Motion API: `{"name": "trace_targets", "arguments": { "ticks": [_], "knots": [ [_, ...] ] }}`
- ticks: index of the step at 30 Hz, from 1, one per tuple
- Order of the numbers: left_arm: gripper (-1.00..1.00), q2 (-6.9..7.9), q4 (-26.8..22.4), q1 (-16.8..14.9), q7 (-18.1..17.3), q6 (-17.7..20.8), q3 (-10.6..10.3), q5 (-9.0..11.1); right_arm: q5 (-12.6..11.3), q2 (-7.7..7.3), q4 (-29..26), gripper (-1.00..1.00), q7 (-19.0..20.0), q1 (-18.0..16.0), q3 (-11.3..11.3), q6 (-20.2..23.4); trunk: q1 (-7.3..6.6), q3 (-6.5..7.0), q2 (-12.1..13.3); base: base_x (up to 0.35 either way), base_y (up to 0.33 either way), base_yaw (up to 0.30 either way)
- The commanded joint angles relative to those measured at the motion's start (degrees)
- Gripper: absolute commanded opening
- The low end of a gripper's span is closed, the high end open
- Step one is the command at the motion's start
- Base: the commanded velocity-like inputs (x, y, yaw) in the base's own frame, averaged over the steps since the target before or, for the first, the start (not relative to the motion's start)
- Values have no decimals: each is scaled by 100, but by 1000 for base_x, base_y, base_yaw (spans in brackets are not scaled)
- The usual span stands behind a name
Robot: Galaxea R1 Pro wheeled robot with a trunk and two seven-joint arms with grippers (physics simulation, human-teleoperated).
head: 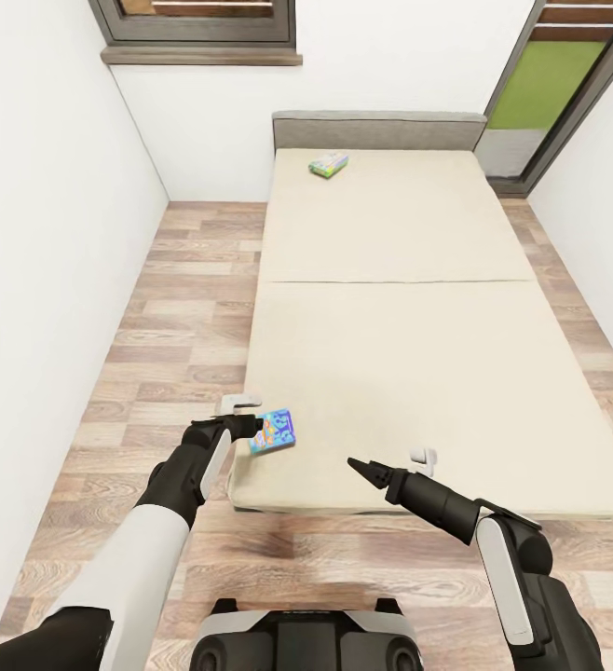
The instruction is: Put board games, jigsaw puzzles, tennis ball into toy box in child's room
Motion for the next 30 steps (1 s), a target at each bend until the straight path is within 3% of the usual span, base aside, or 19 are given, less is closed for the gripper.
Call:
{"name": "trace_targets", "arguments": {
  "ticks": [1, 30],
  "knots": [
    [100, -5, -8, -2, 11, 30, 11, -2, -1, 5, -2, 100, 21, -3, -12, 31, 3, -7, -8, 15, 0, 0],
    [100, -18, -9, -3, 40, -33, 36, -9, 12, 5, 7, 100, 16, -5, -7, 30, 3, -210, -8, 11, 0, 0]
  ]
}}
